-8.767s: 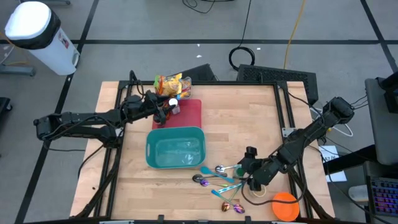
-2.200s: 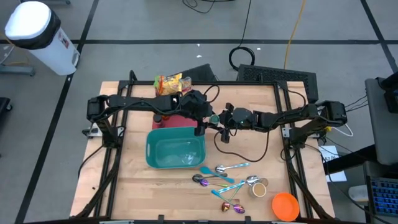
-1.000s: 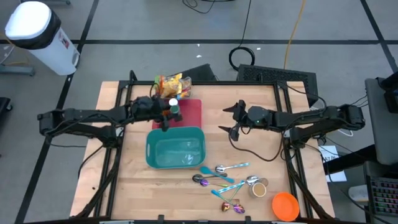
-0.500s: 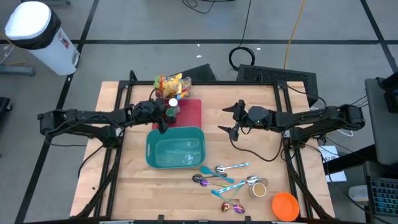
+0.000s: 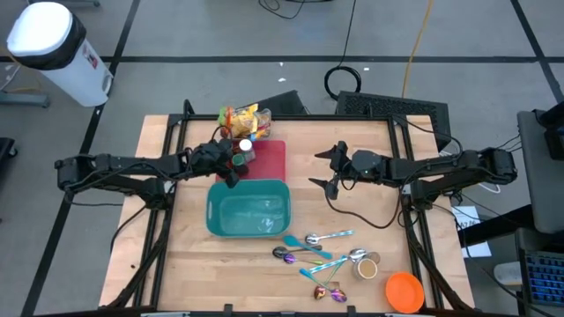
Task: Pick & Place Food Item
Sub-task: Put the green seasoning bottle into the red bin, then adjust the blue bin on the table
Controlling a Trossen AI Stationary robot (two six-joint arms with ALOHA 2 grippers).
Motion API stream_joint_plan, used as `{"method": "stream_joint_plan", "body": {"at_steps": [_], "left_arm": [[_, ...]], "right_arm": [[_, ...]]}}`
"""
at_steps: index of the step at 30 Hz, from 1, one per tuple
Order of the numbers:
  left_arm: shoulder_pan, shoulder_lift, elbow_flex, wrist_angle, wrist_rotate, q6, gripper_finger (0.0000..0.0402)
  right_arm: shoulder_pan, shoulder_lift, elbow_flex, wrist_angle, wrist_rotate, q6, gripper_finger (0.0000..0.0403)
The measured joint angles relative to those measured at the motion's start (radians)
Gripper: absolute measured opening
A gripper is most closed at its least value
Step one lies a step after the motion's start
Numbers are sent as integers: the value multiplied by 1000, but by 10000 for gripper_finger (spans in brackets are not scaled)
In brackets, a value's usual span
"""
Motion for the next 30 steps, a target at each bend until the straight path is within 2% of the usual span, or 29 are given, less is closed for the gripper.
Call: {"method": "stream_joint_plan", "body": {"at_steps": [3, 5, 15, 23, 27, 30], "left_arm": [[1, 0, 0, 11, -15, -20, 376], [-2, 0, 0, 24, -1, -34, 387], [-1, 0, 0, 89, 38, -40, 324], [-29, -55, 53, 78, 43, -47, 314], [-68, -108, 136, -59, 30, 5, 320], [-109, -146, 241, -283, -14, 15, 321]], "right_arm": [[0, 0, 0, 0, 0, 0, 393], [0, 0, 0, 0, 0, -1, 393], [0, 0, 0, 0, -1, -1, 393], [0, 0, 0, -1, -1, -1, 393], [0, 0, 0, -7, -1, 0, 393], [0, 0, 0, -7, -1, 0, 393]]}}
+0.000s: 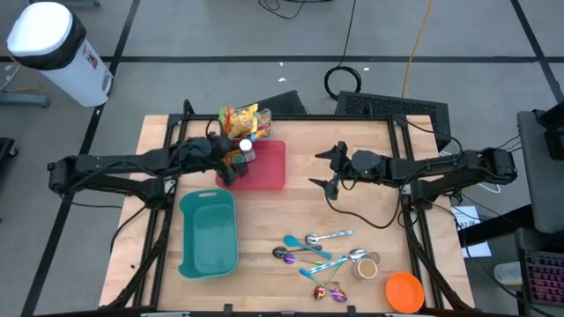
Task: Pick & Place Food Item
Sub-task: Adjust the blue bin on the table
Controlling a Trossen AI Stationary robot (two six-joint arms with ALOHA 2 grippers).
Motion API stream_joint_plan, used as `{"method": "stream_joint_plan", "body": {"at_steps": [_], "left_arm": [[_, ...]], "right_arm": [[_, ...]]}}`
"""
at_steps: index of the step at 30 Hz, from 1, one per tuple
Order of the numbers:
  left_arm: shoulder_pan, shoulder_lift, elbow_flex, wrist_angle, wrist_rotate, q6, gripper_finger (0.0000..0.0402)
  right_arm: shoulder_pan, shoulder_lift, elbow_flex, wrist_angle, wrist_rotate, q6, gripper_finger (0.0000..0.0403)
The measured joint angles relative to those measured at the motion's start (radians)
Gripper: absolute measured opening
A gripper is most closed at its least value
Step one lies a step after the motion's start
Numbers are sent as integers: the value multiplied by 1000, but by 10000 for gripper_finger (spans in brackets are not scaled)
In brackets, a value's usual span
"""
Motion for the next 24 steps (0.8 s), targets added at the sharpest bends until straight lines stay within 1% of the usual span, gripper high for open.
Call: {"method": "stream_joint_plan", "body": {"at_steps": [2, 5, 8, 12, 15, 17, 19, 21, 24], "left_arm": [[-38, -4, 79, -181, -12, -28, 321], [-119, -4, 195, -437, -1, -101, 321], [-222, 22, 293, -634, 66, -200, 321], [-375, 64, 341, -820, 191, -321, 321], [-487, 95, 334, -961, 213, -438, 321], [-540, 132, 323, -991, 221, -513, 321], [-581, 177, 322, -962, 262, -522, 321], [-614, 223, 321, -901, 322, -488, 321], [-644, 291, 322, -779, 393, -395, 321]], "right_arm": [[0, 0, 0, 0, 0, 0, 393], [0, 0, 0, 0, 0, 0, 393], [1, 0, 0, 0, 0, 1, 393], [1, 0, 0, 1, -1, 14, 393], [1, 0, 0, 5, -3, 31, 393], [2, 0, 0, 8, -3, 31, 393], [2, 0, 0, 8, -3, 31, 393], [2, 0, 0, 9, -3, 31, 393], [2, 0, 0, 17, -4, 29, 393]]}}
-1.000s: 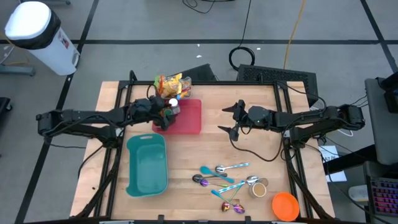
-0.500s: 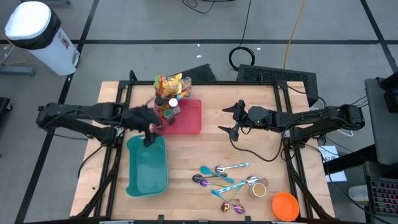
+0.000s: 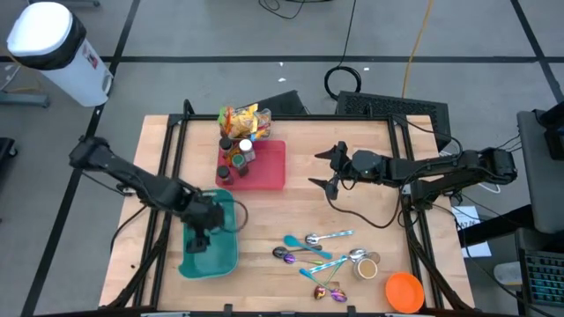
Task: Pick & Place Food Item
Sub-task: Adjust the blue bin on the table
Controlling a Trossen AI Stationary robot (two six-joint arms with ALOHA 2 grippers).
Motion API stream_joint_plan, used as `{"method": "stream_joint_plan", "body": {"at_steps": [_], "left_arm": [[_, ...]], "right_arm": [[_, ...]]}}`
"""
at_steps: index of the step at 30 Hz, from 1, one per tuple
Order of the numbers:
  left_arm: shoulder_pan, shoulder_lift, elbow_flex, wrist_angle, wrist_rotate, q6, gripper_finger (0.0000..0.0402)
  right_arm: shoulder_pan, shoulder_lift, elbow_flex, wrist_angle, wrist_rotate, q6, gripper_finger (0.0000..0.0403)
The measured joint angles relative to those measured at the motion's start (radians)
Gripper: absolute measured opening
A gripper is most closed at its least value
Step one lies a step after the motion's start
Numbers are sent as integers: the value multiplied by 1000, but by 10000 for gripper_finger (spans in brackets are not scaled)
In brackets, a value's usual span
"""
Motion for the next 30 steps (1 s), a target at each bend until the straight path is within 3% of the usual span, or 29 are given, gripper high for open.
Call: {"method": "stream_joint_plan", "body": {"at_steps": [10, 14, 19, 26, 30], "left_arm": [[30, 187, -1, 222, -18, 320, 321], [62, 196, -1, 345, -66, 348, 321], [111, 192, -1, 465, -211, 374, 321], [198, 191, -1, 491, -438, 331, 321], [234, 185, -1, 474, -434, 305, 321]], "right_arm": [[0, 0, 0, 13, 0, -19, 393], [0, 0, 0, 13, 0, -21, 393], [0, 0, 0, 13, 0, -19, 393], [0, 0, 0, 12, 0, -10, 393], [0, 0, 0, 7, 0, -10, 393]]}}
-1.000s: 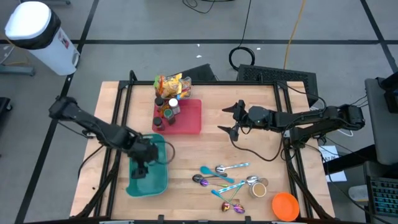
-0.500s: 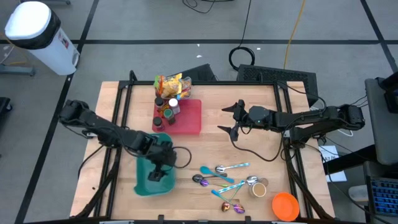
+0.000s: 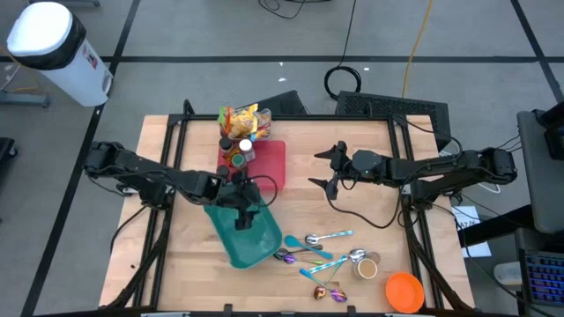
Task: Pick & Place Food Item
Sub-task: Adjust the blue bin on the table
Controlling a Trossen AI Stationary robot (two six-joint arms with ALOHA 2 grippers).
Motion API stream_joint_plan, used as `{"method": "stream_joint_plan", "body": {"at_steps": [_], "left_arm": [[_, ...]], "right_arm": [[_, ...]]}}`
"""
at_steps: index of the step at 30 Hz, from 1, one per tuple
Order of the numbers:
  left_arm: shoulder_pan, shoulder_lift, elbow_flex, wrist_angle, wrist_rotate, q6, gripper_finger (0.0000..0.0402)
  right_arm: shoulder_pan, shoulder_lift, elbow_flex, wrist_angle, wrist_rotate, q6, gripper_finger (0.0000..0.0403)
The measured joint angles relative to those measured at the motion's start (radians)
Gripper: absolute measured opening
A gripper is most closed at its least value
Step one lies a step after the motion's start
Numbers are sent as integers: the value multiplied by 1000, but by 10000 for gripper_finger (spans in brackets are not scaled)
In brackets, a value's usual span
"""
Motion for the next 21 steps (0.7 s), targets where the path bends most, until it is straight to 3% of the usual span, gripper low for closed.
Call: {"method": "stream_joint_plan", "body": {"at_steps": [4, 7, 10, 14, 18, 21], "left_arm": [[17, -5, 18, -8, 4, -12, 321], [14, -5, 70, -101, 26, -11, 321], [1, -5, 162, -314, 20, -69, 321], [-20, -5, 271, -630, -9, -261, 321], [-29, -5, 285, -841, -8, -406, 321], [-17, -5, 260, -909, -8, -467, 314]], "right_arm": [[0, 0, 0, -1, 0, 0, 393], [0, 0, 0, -1, 0, 0, 393], [0, 0, 0, -1, 0, 0, 393], [0, 0, 0, -4, 0, 11, 393], [6, 0, 0, -11, 0, 12, 393], [23, 0, 0, -6, 0, 9, 393]]}}
